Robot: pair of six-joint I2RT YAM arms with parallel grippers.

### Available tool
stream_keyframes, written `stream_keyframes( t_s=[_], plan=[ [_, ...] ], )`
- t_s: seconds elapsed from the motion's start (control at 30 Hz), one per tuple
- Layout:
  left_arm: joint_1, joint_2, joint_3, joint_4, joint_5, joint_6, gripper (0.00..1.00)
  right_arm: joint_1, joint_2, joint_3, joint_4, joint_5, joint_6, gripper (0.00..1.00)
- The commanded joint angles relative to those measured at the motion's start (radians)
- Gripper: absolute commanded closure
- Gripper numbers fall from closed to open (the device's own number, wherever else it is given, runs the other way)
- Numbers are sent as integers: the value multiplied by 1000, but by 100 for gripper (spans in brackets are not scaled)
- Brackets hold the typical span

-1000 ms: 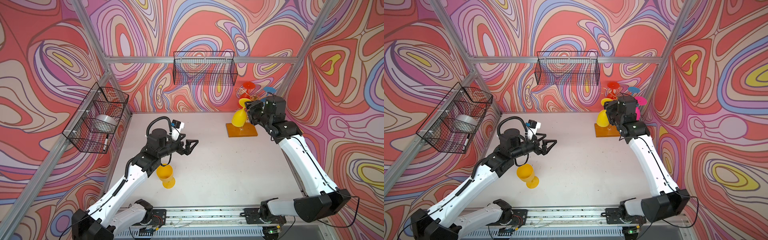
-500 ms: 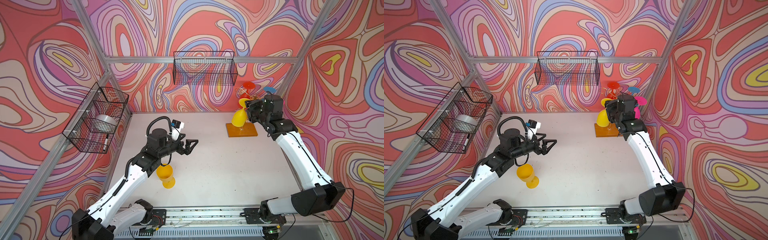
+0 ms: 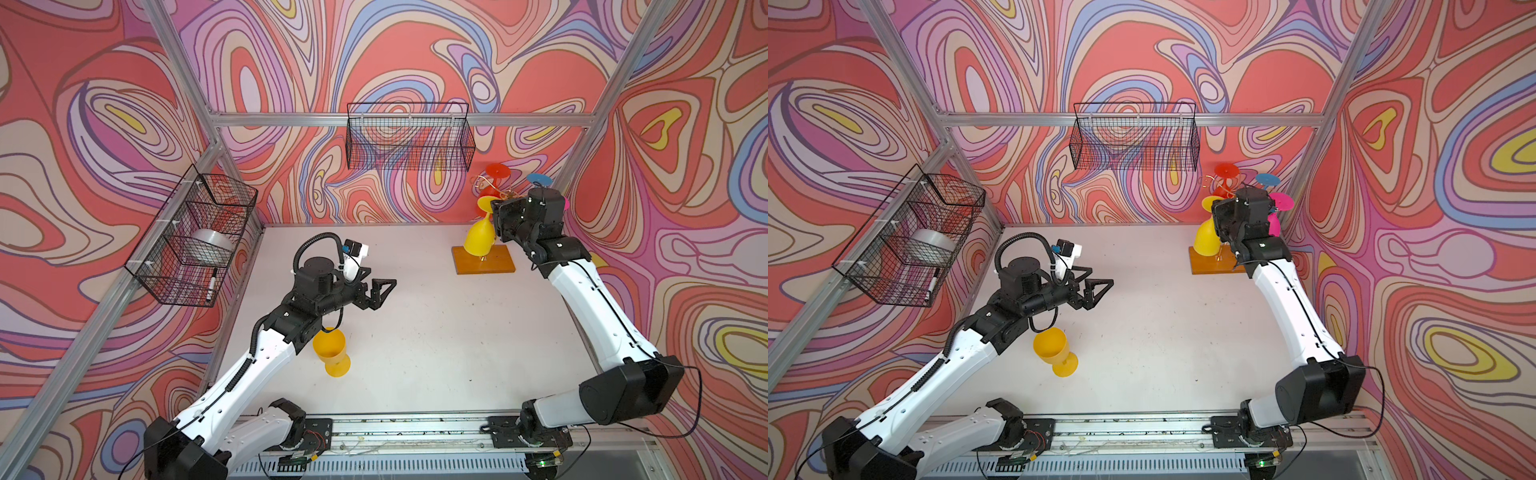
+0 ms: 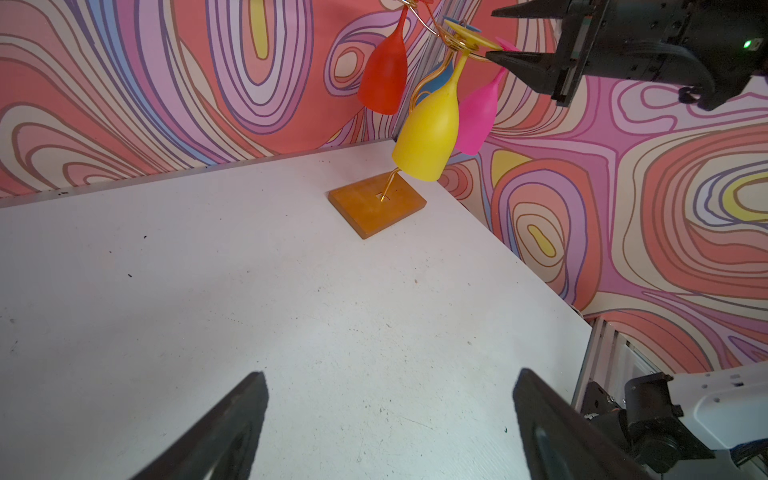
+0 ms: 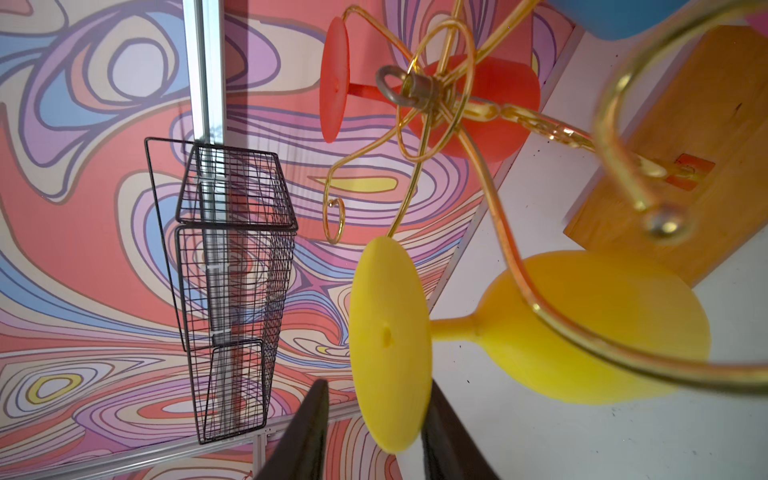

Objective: Take the wine glass off the wine glass rack
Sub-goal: 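Close the right gripper on the foot of the hanging yellow glass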

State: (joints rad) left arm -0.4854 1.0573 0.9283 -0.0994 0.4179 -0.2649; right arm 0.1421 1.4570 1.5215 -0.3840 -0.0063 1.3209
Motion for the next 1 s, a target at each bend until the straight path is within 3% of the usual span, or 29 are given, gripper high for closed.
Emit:
stream_keyframes(
  t_s=[0.0,0.53,0.97],
  plan=[
    [-4,6,-2,31,-3,12,8,-9,13,-14,38,-9,1,67],
    [-4,6,-1,27,-5,21,8,-18,1,-55,98,-21,21,78],
    [-5,2,1,23,-2,23,8,-24,-4,-67,117,-26,28,95]
  ],
)
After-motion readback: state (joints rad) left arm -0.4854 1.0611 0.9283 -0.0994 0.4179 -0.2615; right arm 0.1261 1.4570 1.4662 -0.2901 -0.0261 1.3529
